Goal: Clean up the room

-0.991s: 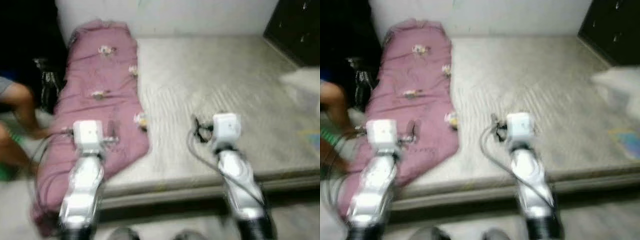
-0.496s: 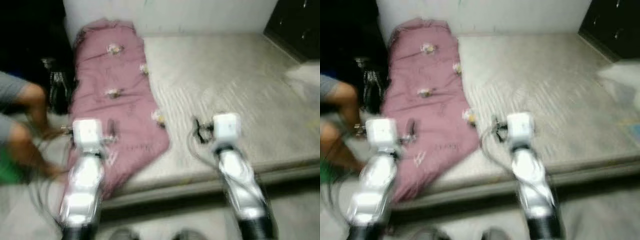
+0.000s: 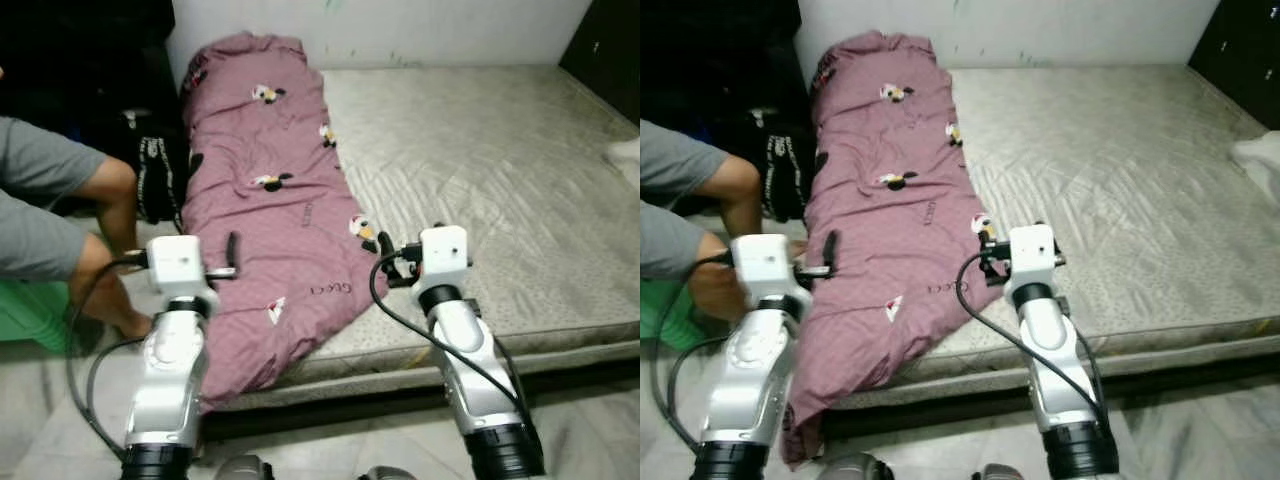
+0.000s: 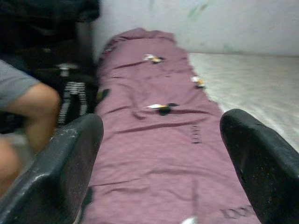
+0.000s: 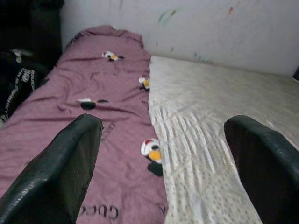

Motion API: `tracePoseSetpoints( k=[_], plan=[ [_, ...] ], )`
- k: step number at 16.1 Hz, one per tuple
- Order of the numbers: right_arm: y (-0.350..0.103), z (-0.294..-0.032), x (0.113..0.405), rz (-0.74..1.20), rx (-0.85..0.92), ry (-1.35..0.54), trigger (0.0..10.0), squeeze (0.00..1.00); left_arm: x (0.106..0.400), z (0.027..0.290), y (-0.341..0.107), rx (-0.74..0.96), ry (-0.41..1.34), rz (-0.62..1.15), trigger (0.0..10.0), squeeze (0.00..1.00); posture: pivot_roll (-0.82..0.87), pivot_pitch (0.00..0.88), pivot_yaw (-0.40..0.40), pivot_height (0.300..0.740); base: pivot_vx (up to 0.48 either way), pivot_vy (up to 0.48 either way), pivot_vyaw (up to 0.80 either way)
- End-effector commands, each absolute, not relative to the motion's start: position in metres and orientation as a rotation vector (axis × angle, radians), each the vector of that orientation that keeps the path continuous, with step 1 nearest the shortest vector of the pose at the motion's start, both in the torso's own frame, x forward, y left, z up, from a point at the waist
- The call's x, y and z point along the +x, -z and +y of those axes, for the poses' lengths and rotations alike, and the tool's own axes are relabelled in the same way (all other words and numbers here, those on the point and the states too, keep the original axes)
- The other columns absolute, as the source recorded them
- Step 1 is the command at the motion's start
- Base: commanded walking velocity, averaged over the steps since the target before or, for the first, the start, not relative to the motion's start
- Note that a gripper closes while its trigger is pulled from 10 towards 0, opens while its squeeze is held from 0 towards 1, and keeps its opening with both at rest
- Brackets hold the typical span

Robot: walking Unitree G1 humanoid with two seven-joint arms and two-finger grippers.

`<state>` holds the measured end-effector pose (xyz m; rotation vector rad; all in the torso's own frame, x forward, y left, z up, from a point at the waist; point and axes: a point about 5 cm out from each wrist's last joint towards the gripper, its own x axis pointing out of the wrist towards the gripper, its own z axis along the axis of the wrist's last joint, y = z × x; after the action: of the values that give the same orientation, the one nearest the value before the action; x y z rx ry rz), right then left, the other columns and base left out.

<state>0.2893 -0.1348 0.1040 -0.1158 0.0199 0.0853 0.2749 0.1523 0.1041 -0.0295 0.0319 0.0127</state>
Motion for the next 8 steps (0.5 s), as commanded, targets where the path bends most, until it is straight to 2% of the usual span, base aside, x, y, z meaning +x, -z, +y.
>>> tracePoseSetpoints(
  k=[1,2,8],
  plan=[
    [-0.1065,-0.1392,0.2912,0.011,-0.110,-0.070,10.0,0.00,0.2752,0.1485,-0.1101,-0.040,0.024,0.008,10.0,0.00,-0.02,0.000,-0.018,0.740,0.000,0.000,0.00],
    [-0.1061,-0.1393,0.2913,0.013,-0.105,-0.068,10.0,0.00,0.2753,0.1480,-0.1105,-0.050,0.034,0.003,10.0,0.00,-0.02,0.000,-0.017,0.740,0.000,0.000,0.00],
    [-0.1067,-0.1399,0.2932,0.012,-0.100,-0.057,10.0,0.00,0.2776,0.1466,-0.1123,-0.066,0.053,-0.010,10.0,0.00,-0.02,0.000,-0.017,0.740,0.314,0.000,-0.07]
  ],
)
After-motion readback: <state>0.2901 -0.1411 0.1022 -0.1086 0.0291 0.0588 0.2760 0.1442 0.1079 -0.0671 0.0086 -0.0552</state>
